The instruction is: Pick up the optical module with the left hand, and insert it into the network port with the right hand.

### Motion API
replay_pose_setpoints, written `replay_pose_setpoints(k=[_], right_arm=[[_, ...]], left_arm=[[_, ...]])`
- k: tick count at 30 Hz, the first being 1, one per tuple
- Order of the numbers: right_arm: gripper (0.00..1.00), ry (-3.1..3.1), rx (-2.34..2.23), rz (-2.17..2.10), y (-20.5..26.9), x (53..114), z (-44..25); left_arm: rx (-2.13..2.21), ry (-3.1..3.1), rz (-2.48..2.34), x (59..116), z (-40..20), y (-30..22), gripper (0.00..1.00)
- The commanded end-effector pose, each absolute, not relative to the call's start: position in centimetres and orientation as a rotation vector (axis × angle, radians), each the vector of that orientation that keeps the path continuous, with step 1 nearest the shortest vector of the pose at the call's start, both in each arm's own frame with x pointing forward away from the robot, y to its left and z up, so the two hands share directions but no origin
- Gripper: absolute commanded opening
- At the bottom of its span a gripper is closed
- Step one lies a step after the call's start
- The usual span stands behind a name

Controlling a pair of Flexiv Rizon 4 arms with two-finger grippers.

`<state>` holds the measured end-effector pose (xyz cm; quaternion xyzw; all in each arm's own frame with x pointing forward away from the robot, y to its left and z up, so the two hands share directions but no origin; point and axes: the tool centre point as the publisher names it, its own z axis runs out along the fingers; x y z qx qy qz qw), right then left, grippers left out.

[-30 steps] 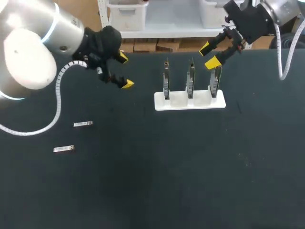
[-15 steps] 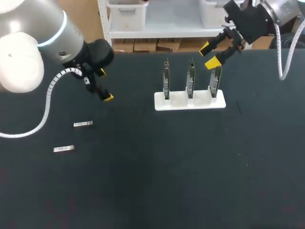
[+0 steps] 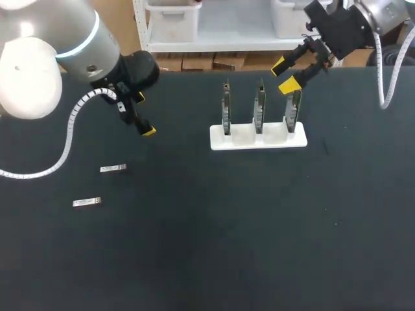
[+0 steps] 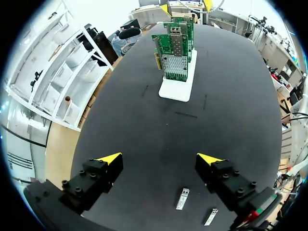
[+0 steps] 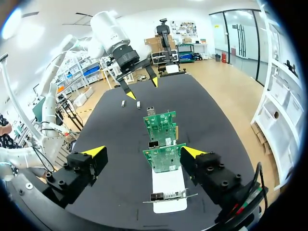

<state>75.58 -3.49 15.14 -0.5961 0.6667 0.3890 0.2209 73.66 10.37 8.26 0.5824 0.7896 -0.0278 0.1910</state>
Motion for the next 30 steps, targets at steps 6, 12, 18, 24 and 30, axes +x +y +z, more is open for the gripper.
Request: replay_pose_setpoints(k=[6,12,18,24,30], right_arm=[[1.0,1.844,-1.645,1.07,-3.5,75.4,15.1],[1.0,1.844,-1.645,1.07,-3.5,75.4,15.1],[1.0,1.844,-1.645,1.07,-3.5,75.4,15.1],[1.0,1.844,-1.645,1.07,-3.5,75.4,15.1],[1.0,1.844,-1.645,1.07,-3.5,75.4,15.1]], left_arm=[[1.638,2.245,-0.006,73.2,7.3,12.6,1.0],[1.583,2.365,0.044,72.8,5.4,15.9,1.0],[1.631,2.382,0.076,71.4,4.5,18.4,1.0],[1.706,2.409,0.115,70.1,3.6,20.4,1.0],[1.762,2.441,0.112,69.4,2.8,21.3,1.0]])
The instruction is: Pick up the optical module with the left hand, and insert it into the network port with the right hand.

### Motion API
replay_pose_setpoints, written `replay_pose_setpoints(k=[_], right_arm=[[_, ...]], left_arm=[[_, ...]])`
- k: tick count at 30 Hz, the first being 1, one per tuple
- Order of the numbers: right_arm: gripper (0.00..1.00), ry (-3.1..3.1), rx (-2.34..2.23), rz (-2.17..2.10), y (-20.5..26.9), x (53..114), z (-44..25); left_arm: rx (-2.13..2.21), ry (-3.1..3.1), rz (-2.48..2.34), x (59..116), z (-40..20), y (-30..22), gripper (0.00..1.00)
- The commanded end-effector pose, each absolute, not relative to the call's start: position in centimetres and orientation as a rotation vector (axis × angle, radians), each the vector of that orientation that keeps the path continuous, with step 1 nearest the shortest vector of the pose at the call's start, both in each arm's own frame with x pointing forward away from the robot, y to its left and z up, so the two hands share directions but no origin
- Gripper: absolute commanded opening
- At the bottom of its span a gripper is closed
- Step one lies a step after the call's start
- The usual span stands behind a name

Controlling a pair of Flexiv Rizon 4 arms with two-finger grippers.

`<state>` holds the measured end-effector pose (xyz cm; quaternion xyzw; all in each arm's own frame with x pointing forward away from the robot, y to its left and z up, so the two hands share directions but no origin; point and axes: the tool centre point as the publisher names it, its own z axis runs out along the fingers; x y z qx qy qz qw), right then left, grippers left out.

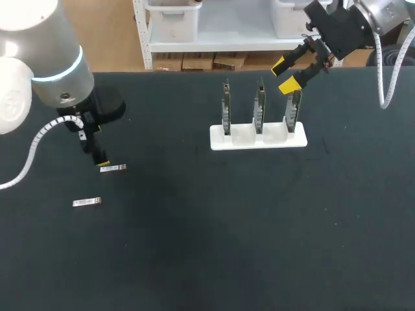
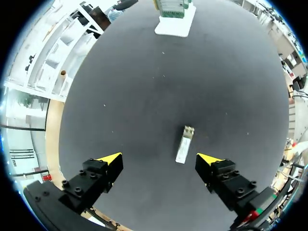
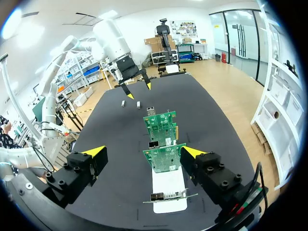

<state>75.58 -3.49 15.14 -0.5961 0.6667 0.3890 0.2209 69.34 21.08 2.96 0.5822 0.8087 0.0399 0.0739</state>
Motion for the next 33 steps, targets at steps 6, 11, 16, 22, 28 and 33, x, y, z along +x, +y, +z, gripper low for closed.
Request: replay_pose_setpoints(k=[6,11,16,22,28,33], right_arm=[[1.0,1.844,-1.645,1.07,-3.5,75.4,15.1],[1.0,1.844,-1.645,1.07,-3.5,75.4,15.1],[1.0,1.844,-1.645,1.07,-3.5,75.4,15.1],[1.0,1.844,-1.645,1.07,-3.5,75.4,15.1],[1.0,1.844,-1.645,1.07,-3.5,75.4,15.1],[1.0,1.844,-1.645,1.07,-3.5,75.4,15.1]], left_arm=[[1.77,2.455,0.063,68.9,1.9,21.3,1.0],[1.786,2.461,0.011,68.5,0.9,20.8,1.0],[1.809,2.449,-0.02,67.8,0.4,20.7,1.0],[1.801,2.436,0.011,67.4,0.3,21.0,1.0],[1.832,2.391,0.034,66.7,0.2,20.8,1.0],[1.84,2.404,0.024,66.7,0.0,20.8,1.0]])
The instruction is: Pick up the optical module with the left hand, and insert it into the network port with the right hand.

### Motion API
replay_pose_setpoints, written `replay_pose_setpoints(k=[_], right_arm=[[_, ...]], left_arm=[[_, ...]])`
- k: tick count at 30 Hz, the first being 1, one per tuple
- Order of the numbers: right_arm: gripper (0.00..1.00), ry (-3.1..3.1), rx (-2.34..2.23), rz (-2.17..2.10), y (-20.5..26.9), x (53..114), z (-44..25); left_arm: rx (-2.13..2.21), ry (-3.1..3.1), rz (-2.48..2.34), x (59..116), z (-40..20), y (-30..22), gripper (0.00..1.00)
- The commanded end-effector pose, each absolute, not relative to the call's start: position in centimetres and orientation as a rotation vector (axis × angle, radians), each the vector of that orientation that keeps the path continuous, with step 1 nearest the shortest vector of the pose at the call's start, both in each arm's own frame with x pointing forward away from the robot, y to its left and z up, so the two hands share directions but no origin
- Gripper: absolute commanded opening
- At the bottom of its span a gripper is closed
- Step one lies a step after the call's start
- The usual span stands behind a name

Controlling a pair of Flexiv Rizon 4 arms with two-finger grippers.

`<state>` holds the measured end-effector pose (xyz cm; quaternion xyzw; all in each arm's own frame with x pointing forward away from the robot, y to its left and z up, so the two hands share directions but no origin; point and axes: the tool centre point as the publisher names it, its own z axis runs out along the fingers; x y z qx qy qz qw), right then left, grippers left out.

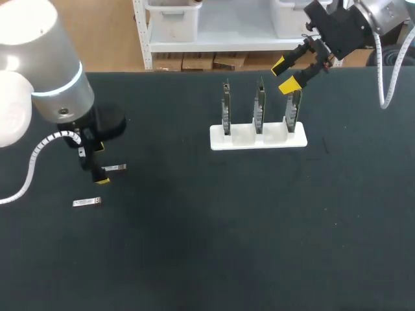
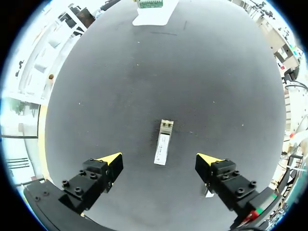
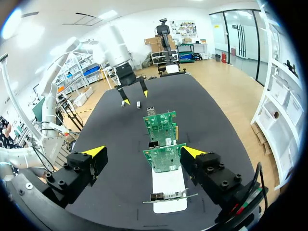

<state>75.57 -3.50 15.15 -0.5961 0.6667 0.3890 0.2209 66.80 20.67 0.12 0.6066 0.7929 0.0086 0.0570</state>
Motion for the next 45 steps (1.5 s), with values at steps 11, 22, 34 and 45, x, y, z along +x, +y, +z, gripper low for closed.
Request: replay_pose_setpoints(k=[11,22,34,45], right_arm=[[1.0,1.844,-1.645,1.07,-3.5,75.4,15.1],[1.0,1.844,-1.645,1.07,-3.5,75.4,15.1],[1.0,1.844,-1.645,1.07,-3.5,75.4,15.1],[1.0,1.844,-1.645,1.07,-3.5,75.4,15.1]], left_arm=[[1.84,2.451,-0.013,67.0,-0.5,20.5,1.0],[1.89,2.43,-0.007,67.1,-0.7,19.5,1.0],[1.893,2.455,0.011,66.8,-1.1,20.6,1.0],[1.89,2.482,-0.005,67.0,-1.7,20.4,1.0]])
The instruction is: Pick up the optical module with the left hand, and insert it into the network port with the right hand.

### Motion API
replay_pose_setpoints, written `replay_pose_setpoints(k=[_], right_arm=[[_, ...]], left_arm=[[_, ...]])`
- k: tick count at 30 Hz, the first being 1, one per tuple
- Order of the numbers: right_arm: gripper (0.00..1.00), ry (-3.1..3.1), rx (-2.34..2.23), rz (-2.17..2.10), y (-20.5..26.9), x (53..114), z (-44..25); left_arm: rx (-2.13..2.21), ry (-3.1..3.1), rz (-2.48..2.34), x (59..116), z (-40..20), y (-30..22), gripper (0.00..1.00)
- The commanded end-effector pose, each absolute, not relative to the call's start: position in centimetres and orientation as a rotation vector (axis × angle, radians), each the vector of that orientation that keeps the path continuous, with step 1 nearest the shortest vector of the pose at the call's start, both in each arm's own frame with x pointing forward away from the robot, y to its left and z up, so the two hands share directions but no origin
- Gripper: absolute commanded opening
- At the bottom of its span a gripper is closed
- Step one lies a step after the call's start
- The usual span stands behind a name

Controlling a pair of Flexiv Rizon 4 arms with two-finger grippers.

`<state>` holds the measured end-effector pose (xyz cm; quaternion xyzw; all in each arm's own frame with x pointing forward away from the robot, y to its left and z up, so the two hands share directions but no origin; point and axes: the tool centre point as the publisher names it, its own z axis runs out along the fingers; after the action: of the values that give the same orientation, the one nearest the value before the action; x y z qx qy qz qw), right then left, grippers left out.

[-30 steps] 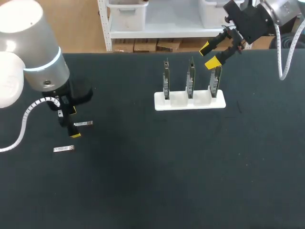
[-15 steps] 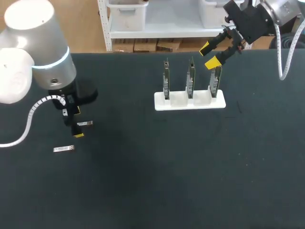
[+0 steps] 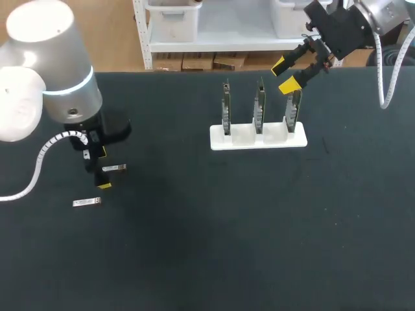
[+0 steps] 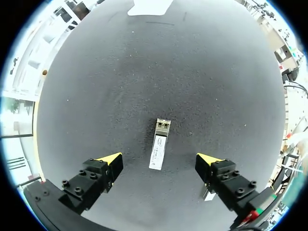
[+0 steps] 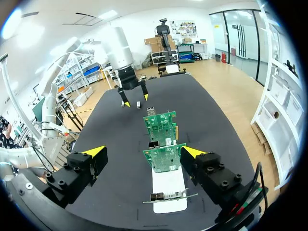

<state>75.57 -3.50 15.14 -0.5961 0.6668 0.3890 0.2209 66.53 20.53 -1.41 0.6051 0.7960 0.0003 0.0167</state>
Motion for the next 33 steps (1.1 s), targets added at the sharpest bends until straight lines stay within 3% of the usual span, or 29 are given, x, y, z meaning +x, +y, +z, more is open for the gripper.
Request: replay_pose_setpoints(k=[1,24,25,27,30,31,33], right_arm=[[1.0,1.844,-1.645,1.07,-3.47,75.41,15.15],[1.0,1.844,-1.645,1.07,-3.47,75.41,15.15],[1.0,1.844,-1.645,1.07,-3.47,75.41,15.15],[1.0,1.844,-1.645,1.07,-3.47,75.41,15.15],[1.0,1.844,-1.645,1.07,-3.47,75.41,15.15],[1.0,1.844,-1.645,1.07,-3.47,75.41,15.15],[1.0,1.844,-1.645,1.07,-3.47,75.41,15.15]], left_arm=[[1.891,2.483,-0.006,66.99,-1.7,20.4,1.0],[1.889,2.495,-0.02,67.11,-1.89,20.38,1.0],[1.888,2.496,-0.024,67.12,-1.91,20.39,0.93],[1.886,2.501,-0.03,67.15,-1.96,20.4,0.45],[1.884,2.507,-0.037,67.21,-2.03,20.41,0.05],[1.884,2.508,-0.039,67.21,-2.04,20.41,0.0],[1.884,2.507,-0.044,67.22,-2.05,20.41,0.0]])
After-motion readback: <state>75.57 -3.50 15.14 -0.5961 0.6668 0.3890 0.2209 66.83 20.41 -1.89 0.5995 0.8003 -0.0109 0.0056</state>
